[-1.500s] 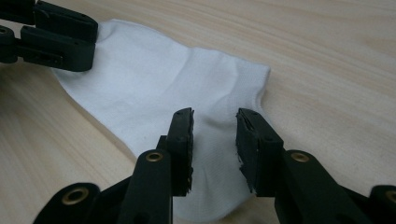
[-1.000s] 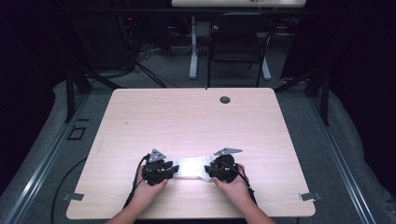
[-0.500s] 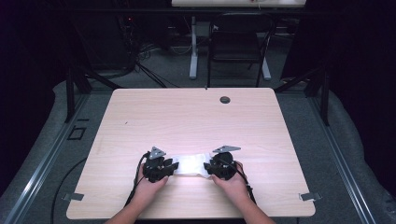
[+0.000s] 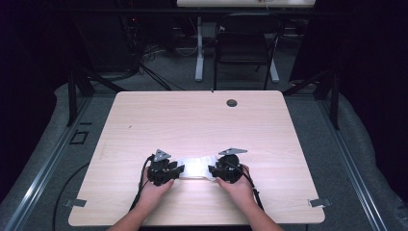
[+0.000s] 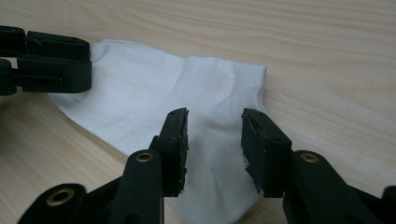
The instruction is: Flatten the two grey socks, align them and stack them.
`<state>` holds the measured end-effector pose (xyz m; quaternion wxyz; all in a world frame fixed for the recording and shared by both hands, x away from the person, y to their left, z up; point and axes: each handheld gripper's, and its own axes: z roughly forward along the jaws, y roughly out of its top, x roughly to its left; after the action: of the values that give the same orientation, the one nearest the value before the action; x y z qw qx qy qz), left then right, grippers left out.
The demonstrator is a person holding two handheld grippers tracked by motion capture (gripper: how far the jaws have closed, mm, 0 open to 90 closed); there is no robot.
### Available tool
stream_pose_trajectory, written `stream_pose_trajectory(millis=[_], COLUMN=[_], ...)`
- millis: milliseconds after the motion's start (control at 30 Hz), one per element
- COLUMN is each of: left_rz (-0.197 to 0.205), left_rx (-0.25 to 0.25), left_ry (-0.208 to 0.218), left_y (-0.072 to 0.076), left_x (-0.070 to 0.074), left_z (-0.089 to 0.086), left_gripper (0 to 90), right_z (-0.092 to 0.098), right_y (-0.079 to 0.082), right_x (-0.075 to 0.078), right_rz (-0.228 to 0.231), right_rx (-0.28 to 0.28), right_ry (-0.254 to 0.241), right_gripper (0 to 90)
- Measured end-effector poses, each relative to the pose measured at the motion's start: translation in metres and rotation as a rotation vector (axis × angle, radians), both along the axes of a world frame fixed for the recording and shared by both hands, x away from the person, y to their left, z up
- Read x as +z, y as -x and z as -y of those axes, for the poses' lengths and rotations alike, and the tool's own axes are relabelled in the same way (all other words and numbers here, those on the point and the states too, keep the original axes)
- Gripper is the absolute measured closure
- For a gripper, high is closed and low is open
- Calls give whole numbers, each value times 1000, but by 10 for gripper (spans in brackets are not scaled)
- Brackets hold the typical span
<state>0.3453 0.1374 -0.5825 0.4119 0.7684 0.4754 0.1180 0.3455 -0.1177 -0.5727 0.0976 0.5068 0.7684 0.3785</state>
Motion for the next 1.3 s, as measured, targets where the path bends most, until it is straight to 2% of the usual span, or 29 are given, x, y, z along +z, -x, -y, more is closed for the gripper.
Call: stream_pose_trajectory(millis=[233, 333, 667, 800, 1033, 1067, 1100, 1167, 1233, 1300], left_rz=[17, 19, 49, 58, 58, 62, 68, 69, 67, 61], left_rx=[-11, -12, -45, -60, -57, -58, -63, -65, -57, -57], left_ry=[29, 36, 53, 60, 63, 66, 59, 60, 73, 80], left_y=[-2, -1, 8, 15, 25, 28, 31, 32, 38, 42], left_x=[2, 5, 23, 31, 37, 38, 38, 38, 38, 38], left_z=[1, -1, -7, -14, -24, -27, -31, -33, -38, -40], left_gripper=[478, 472, 401, 374, 363, 363, 363, 362, 360, 357], right_z=[-2, -2, 3, 9, 17, 17, 22, 23, 29, 33], right_y=[2, 2, 11, 19, 31, 32, 39, 40, 45, 48], right_x=[3, 5, 19, 26, 32, 32, 34, 34, 36, 36], right_rz=[6, 2, 35, 74, 118, 138, 175, 178, 205, 199], right_rx=[0, -2, 16, 26, 47, 47, 50, 48, 39, 35], right_ry=[-21, -30, -53, -79, -120, -125, -107, -108, -91, -94], right_gripper=[524, 492, 446, 437, 399, 387, 385, 383, 347, 346])
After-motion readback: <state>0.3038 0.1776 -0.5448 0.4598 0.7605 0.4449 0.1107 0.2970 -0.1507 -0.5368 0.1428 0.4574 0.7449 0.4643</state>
